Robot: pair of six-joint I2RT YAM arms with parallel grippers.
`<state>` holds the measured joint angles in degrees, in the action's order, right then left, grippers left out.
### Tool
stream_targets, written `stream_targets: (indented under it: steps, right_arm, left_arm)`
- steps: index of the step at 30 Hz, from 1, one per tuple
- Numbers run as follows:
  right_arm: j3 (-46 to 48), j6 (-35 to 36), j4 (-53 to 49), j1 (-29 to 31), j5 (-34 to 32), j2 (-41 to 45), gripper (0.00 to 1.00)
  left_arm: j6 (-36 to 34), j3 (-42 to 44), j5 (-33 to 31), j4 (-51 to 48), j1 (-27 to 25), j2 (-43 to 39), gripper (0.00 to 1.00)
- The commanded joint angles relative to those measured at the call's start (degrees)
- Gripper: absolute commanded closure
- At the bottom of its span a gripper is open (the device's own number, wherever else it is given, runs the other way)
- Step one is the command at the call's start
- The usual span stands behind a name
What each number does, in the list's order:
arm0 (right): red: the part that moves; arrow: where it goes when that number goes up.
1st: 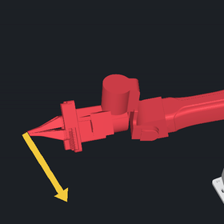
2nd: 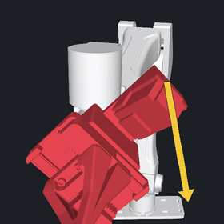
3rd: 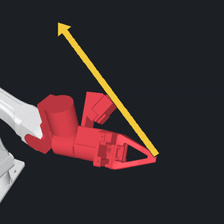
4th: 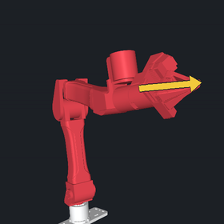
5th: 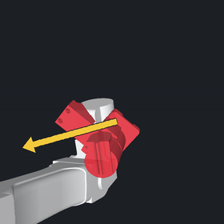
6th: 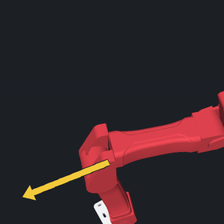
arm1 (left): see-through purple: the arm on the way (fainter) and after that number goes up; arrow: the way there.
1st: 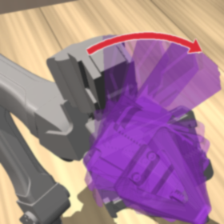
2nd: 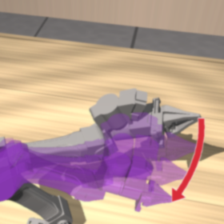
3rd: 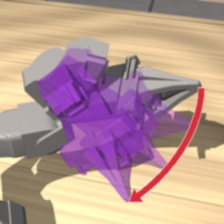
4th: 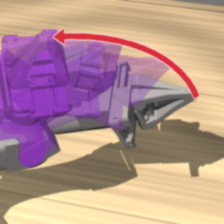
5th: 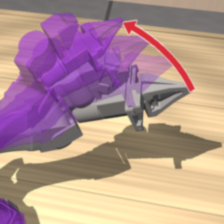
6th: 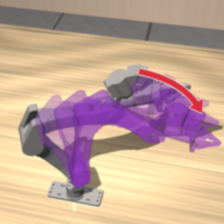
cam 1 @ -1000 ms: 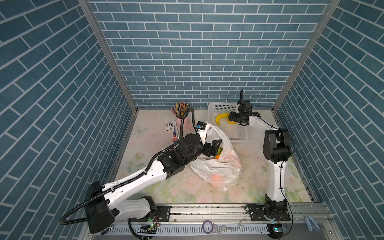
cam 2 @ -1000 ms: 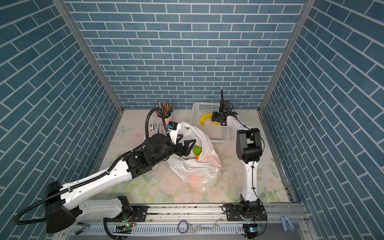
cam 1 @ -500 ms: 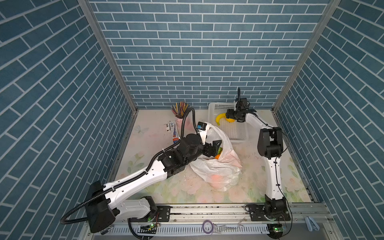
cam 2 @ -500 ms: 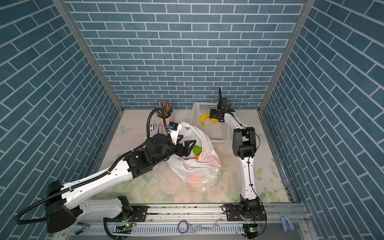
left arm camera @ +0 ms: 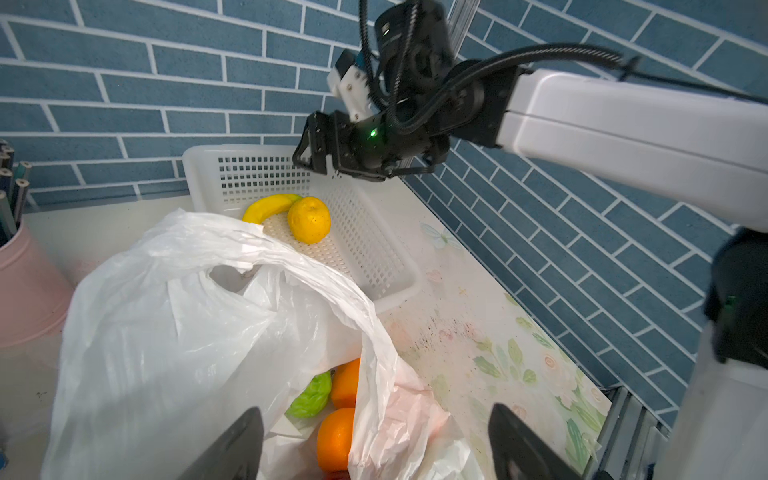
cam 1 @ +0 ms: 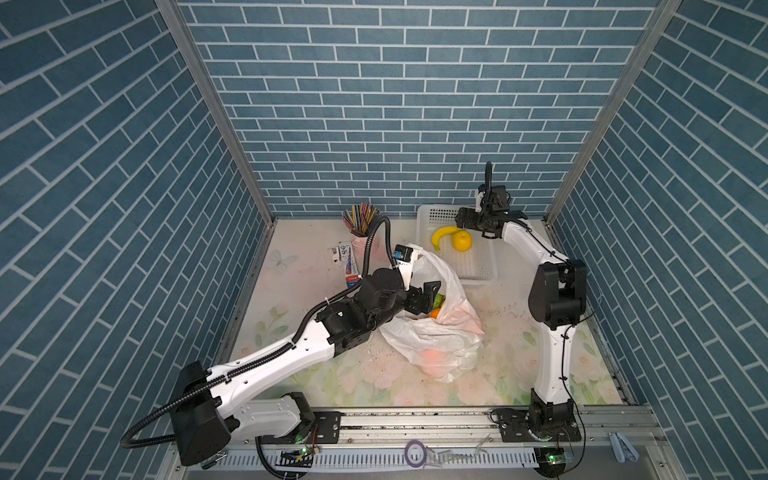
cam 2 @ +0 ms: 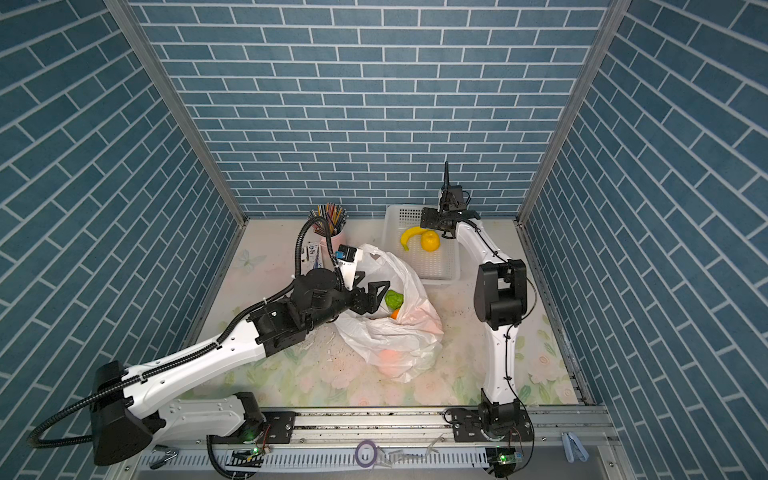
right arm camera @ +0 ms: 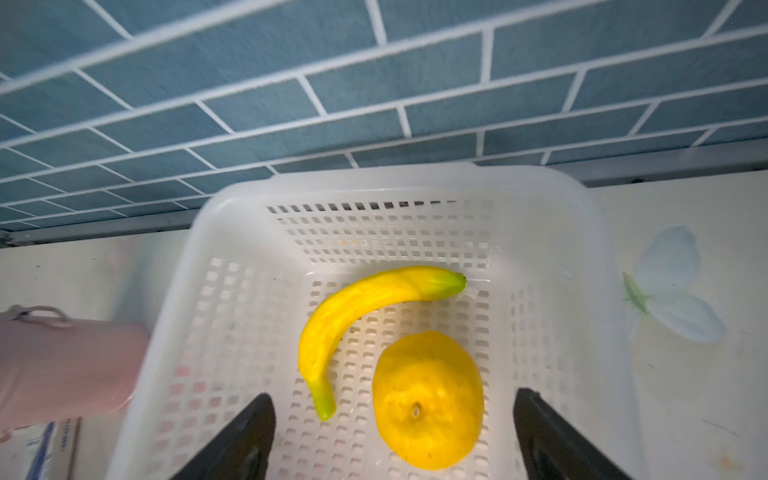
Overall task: Untie the knot of the plastic bag and take out the fruit
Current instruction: 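Move the right gripper back to the bag while the left gripper reaches inside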
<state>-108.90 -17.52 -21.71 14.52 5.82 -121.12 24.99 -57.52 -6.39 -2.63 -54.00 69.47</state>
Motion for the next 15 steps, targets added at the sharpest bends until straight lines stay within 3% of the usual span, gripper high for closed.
stream_targets:
  steps: [1, 9, 15]
  right_arm:
    - [6.42, 1.79, 2.25, 1.05, 0.44, 9.2, 0.1]
    - [26.2, 1.13, 6.32, 3.66, 1.35, 29.8, 0.11]
    - [39.72, 1.4, 5.55, 8.39, -2.39, 44.31, 0.12]
  left_arm:
    - [1.62, 0.7, -1.69, -2.16, 0.25, 0.64, 0.2]
    - [1.81, 0.28, -2.92, -6.16, 0.26, 2.92, 0.31]
    - [1.92, 0.74, -0.99, -6.71, 0.41, 5.56, 0.37]
